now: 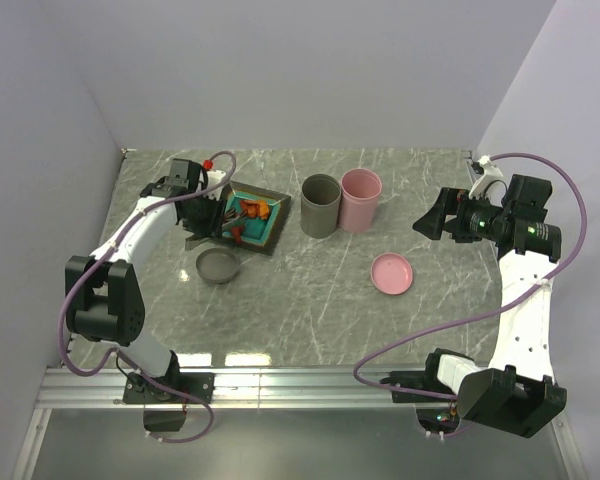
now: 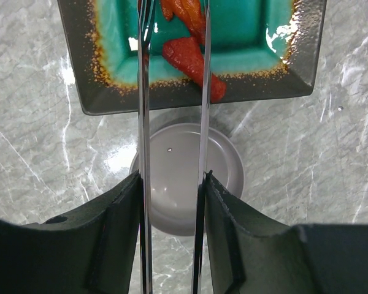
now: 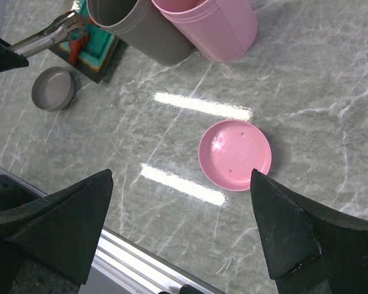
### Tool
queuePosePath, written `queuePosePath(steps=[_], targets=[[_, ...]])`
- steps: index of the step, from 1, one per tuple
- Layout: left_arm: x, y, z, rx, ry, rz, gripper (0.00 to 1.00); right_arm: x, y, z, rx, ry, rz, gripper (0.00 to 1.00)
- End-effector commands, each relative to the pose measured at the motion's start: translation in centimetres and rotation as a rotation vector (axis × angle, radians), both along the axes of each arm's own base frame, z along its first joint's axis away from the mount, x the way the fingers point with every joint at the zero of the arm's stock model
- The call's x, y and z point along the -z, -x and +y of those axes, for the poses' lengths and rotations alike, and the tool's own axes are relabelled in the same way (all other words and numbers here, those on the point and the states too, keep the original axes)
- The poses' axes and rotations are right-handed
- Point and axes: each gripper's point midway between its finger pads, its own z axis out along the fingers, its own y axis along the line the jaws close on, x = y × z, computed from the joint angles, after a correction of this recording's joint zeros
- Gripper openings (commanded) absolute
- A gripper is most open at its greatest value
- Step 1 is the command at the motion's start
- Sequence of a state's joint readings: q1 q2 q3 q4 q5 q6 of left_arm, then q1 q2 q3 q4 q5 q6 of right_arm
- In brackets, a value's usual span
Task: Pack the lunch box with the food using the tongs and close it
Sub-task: Pick up the food using the clamp
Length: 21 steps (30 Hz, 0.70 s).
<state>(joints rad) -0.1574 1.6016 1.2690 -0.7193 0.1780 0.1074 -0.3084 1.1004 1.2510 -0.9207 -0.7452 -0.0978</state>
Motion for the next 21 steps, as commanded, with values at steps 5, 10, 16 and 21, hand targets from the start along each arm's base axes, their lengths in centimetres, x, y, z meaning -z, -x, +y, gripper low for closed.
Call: queuePosePath(steps=[5,10,16,21], targets=[[-1.5,-1.3,-0.9,0.004,0.008,-0.055,0.47,-1.0,-0.4,-0.4,0.011,0.012,-0.036,1.00],[-1.1,-1.7,-0.8,-0.004,-0.007,-0.054,0.44,-0.9,-0.4,-0.4,0.013,0.011,-0.033,1.00],[-2.2,-2.3,-1.1,-0.011,0.006,-0.084,0.36,-0.9,-0.4,-0.4,0.012,0.010,-0.034,1.00],[-4.2,-3.1,-1.1,-0.033,0.024,-0.138,0.34,-1.1,-0.3,-0.4,0.014,0.014,-0.037,1.00]])
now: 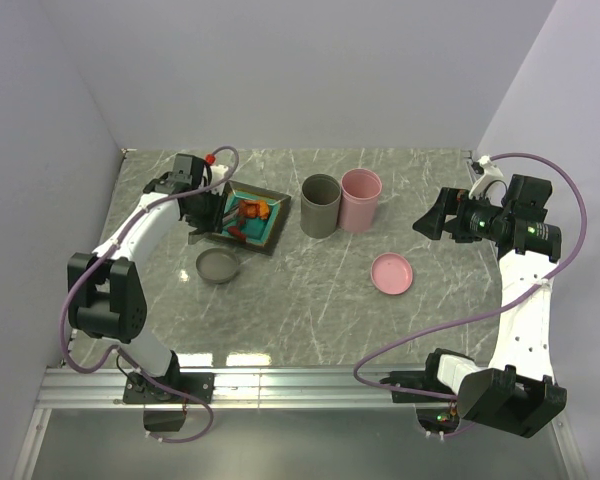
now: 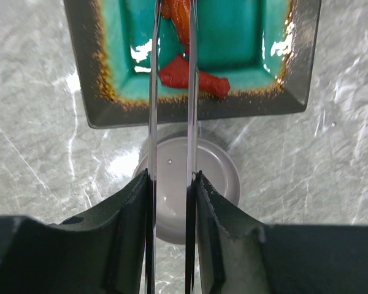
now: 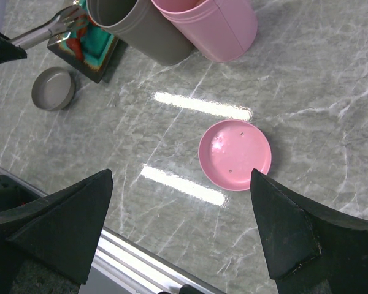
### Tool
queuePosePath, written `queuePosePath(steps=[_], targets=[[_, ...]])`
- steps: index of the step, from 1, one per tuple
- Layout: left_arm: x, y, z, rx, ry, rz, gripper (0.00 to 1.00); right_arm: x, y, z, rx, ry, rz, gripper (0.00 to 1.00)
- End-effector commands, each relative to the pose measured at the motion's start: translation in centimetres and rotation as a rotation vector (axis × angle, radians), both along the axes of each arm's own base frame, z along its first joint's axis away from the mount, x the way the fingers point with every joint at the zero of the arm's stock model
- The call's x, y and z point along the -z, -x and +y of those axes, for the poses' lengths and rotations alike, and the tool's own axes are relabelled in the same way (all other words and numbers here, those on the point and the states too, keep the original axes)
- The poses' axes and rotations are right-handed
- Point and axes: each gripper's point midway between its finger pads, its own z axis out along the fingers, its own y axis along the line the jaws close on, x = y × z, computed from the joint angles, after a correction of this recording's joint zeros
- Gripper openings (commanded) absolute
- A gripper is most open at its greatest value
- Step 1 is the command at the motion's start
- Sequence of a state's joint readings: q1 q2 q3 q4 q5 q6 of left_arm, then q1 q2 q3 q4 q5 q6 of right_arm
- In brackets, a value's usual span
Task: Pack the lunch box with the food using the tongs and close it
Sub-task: Pick up the food using the clamp, then place the food into the lunch box
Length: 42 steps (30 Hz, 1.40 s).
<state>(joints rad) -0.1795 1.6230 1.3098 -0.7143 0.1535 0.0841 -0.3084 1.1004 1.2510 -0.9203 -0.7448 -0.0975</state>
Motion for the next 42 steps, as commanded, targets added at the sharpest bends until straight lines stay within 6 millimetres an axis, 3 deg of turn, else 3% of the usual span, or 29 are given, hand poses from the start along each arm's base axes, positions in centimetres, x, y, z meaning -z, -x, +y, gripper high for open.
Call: queuePosePath(steps=[1,11,18,23,30,37,42], targets=[[-3.9,-2.2,-0.6,-0.021,0.034,-0.128,0.34,-1.2,-0.3,-0.4,0.012,0.013,-0.039,1.00],[-8.9,-2.5,-1.7,-0.004,0.114,-0.227,0.32,-1.1,-0.2,-0.3,0.011,0.012,-0.041,1.00],[-15.9,-1.0,-5.6,0.159,0.233,-0.413,0.32,-1.3,-0.2,-0.2,0.006,0.009,-0.043,1.00],[-18.8,0.4,-9.6,0.281,0.291,-0.461,0.33,-1.4,-0.2,-0.1,0.001,0.006,-0.045,1.00],[-18.0,1.2,-15.3,0.408,0.304,-0.439,0.33,-1.3,0.1,-0.2,0.004,0.015,-0.049,1.00],[-15.9,0.1,-17.6,0.420,0.278,-0.412,0.33,-1.3,0.1,-0.2,0.007,0.015,-0.051,1.00],[-14.3,-0.9,-17.8,0.406,0.244,-0.389,0.34,-1.3,0.1,-0.2,0.007,0.015,-0.051,1.00]])
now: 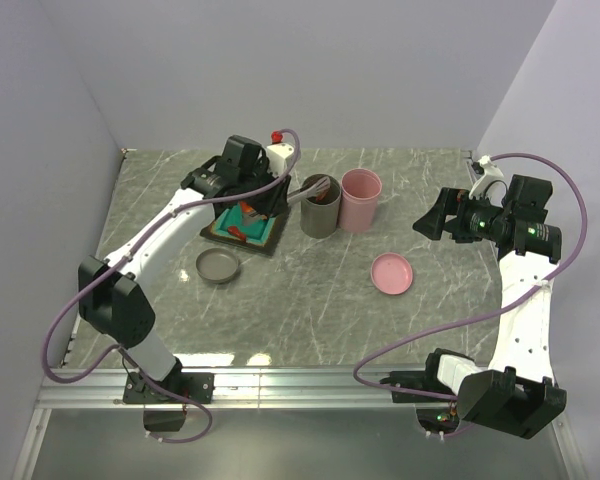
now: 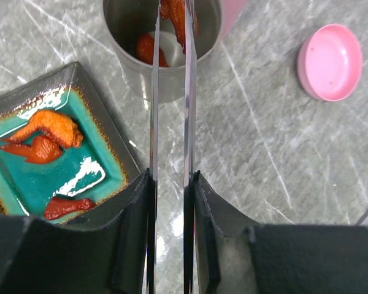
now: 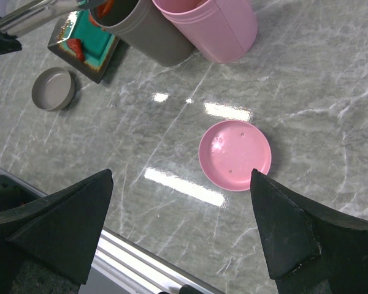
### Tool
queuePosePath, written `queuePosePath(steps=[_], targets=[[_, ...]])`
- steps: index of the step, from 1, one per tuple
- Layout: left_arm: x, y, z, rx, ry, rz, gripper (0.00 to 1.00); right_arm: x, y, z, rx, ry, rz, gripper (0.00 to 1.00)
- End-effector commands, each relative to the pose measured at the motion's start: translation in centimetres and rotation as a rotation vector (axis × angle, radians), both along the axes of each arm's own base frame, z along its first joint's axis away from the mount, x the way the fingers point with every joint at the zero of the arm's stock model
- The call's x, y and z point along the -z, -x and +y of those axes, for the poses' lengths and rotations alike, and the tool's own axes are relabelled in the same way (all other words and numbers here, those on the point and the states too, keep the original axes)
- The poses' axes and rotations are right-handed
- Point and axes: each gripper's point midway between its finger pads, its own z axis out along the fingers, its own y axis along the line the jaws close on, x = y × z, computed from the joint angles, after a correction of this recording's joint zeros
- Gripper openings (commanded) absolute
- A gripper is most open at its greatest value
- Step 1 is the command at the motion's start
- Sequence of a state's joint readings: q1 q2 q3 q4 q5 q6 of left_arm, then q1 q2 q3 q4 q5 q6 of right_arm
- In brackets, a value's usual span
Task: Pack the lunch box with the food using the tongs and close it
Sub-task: Place the food into the lunch box, then pick up the food using the clamp
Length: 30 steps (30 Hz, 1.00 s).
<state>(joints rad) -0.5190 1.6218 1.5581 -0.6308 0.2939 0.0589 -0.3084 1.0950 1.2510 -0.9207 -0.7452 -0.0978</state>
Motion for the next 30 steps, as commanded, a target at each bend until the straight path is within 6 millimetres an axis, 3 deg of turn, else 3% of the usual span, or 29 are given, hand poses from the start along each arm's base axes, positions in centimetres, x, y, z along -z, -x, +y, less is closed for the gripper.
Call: queuePosePath(steps=[1,7,14,17,19,21,25,30], targets=[[-3.3,-1.8,-0.8,-0.011,0.036,-0.115,0.34,-1.1,0.0,-0.2,0.008,0.013,-0.045,1.00],[-3.5,-1.9,-0.6,-0.020,0.031,-0.118,0.50,-1.1,0.0,-0.2,0.006,0.014,-0.046,1.00],[-6.5,-0.9,0.2,-0.004,0.036,-0.149,0.55,-1.0,0.1,-0.2,0.006,0.015,-0.040,1.00],[-7.7,0.9,1.7,0.056,0.039,-0.158,0.57,-1.1,0.0,-0.2,0.006,0.017,-0.043,1.00],[-7.2,1.6,3.6,0.070,0.011,-0.143,0.57,-1.0,0.0,-0.2,0.004,0.015,-0.041,1.00],[-8.0,2.3,5.7,0.073,0.020,-0.159,0.58,-1.0,0.0,-0.1,0.000,0.012,-0.040,1.00],[-6.6,4.6,9.4,0.137,-0.036,-0.156,0.58,-1.1,0.0,0.0,-0.005,0.008,-0.041,1.00],[-3.6,5.9,13.6,0.137,-0.100,-0.084,0.57,-1.2,0.1,0.0,-0.004,0.006,-0.040,1.00]])
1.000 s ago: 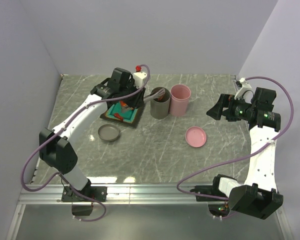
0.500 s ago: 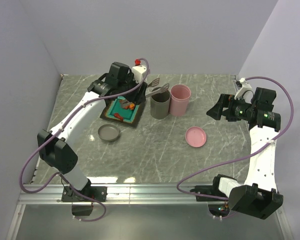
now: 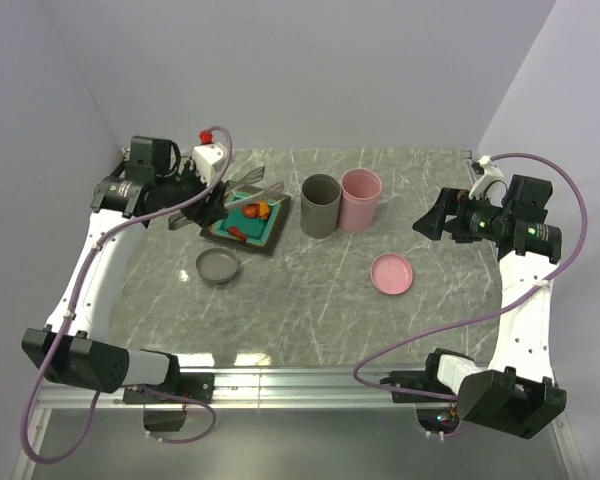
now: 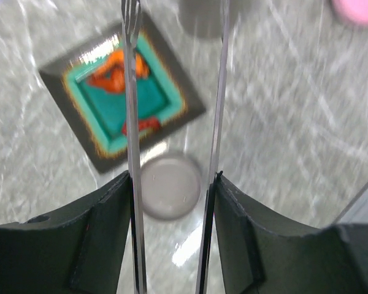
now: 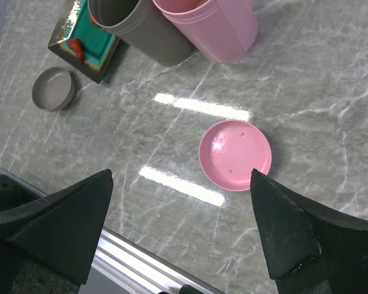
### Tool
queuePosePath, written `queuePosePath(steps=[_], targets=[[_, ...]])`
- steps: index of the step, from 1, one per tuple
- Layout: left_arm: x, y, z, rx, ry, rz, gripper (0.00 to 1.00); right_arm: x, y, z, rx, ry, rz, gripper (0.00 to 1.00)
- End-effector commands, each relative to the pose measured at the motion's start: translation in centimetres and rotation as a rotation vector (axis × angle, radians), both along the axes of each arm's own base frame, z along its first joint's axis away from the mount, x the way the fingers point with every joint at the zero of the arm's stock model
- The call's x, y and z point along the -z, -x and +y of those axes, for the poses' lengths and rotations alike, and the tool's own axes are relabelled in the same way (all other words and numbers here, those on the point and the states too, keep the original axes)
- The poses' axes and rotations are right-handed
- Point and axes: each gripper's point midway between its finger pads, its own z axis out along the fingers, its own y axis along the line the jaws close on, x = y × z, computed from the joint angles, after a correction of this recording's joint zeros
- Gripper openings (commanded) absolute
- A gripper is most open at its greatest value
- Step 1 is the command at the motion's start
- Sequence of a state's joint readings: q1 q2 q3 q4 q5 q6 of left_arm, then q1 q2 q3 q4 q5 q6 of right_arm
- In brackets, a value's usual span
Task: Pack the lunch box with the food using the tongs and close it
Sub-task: Pick up the food using the clamp
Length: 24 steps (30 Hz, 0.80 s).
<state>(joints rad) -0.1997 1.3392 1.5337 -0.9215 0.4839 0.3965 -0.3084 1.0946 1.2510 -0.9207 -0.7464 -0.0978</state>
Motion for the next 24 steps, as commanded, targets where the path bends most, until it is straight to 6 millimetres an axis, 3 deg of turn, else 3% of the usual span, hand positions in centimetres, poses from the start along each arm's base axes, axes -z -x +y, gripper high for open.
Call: queuePosePath(steps=[1,9,14,24], targets=[[2.9,2.4,1.3,0.121,-0.051,0.059,0.57,-1.2,0.1,-0.1,-0.004,0.008,-0.041,1.00],[7.9,3.5,6.0,0.091,-0.189,0.112,0.57,-0.9,0.3,0.0,-0.002,0.010,-0.040,1.00],[9.2,3.1,7.9,0.059,-0.270,0.109,0.57,-0.9,0.2,0.0,-0.003,0.009,-0.039,1.00],[10.8,1.2,9.8,-0.003,-0.361,0.073,0.57,-0.8,0.2,0.0,-0.006,0.007,-0.038,1.00]])
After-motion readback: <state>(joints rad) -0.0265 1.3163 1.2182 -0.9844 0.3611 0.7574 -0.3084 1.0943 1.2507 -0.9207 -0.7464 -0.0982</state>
